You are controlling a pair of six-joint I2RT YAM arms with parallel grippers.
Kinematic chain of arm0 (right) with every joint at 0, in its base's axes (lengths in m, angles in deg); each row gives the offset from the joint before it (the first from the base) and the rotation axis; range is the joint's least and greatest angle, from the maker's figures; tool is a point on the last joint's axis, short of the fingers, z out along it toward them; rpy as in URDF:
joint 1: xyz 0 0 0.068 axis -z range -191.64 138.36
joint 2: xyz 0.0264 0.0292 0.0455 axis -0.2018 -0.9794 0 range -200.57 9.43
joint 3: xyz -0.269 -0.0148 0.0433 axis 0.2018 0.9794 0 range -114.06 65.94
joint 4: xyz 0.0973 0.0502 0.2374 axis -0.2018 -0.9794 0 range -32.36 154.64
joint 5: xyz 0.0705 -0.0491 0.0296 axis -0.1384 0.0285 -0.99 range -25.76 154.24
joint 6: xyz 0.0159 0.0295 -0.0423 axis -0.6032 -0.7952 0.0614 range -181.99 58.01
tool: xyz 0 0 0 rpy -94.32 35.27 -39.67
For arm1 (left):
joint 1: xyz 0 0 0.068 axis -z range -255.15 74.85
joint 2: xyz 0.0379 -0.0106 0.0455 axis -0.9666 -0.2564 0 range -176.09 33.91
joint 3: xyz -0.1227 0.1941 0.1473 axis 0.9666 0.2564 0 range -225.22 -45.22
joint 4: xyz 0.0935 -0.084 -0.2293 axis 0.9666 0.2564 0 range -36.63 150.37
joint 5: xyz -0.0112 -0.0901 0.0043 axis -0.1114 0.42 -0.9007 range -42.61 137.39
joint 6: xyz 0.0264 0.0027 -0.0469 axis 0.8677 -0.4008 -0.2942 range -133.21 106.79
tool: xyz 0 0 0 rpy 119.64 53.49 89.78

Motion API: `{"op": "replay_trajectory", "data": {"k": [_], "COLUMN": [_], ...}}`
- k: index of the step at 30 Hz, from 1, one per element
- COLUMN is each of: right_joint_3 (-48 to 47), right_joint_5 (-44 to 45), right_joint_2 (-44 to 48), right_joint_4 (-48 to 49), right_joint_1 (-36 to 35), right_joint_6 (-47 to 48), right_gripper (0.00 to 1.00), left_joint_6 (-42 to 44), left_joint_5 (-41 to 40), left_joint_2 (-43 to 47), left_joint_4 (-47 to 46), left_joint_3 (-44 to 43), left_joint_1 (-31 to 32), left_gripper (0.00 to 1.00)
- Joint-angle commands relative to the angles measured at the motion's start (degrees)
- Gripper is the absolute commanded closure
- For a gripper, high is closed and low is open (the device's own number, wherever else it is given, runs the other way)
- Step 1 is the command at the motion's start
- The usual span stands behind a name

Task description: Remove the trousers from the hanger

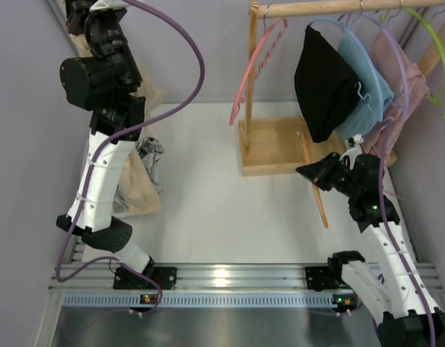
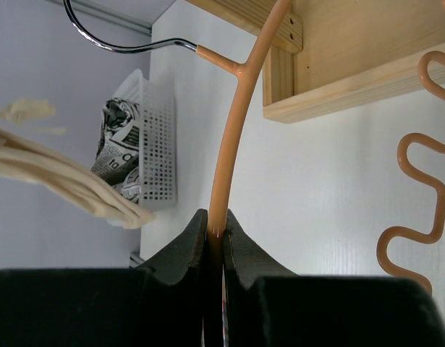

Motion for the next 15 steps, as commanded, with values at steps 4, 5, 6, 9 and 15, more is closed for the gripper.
{"op": "replay_trajectory", "data": {"k": [4, 5, 6, 9, 15], "right_joint_3": [-3.0, -3.0, -3.0, -3.0, -3.2], "right_joint_5": [0.1, 0.1, -0.1, -0.1, 0.0], "right_joint_2": [0.1, 0.0, -0.2, -0.5, -0.5], "right_joint_4": [3.3, 3.4, 3.5, 3.7, 3.5], "right_joint_1": [-0.3, -0.2, -0.3, -0.3, -0.3], "right_joint_6": [1.5, 1.5, 1.5, 1.1, 1.6], "right_gripper": [1.00, 1.00, 1.00, 1.00, 1.00], "left_joint_6": [-7.3, -7.9, -8.7, -10.7, -16.0], "left_joint_5": [8.0, 8.6, 9.9, 11.7, 13.8], "left_joint_2": [-2.7, -3.2, -4.1, -5.5, -7.1], "left_joint_4": [-0.6, -0.7, -0.7, -1.2, -0.6], "left_joint_3": [-7.3, -7.6, -7.9, -8.0, -8.1], "left_joint_1": [-11.2, -14.0, -15.3, -20.6, -29.4], "left_gripper": [1.00, 1.00, 1.00, 1.00, 1.00]}}
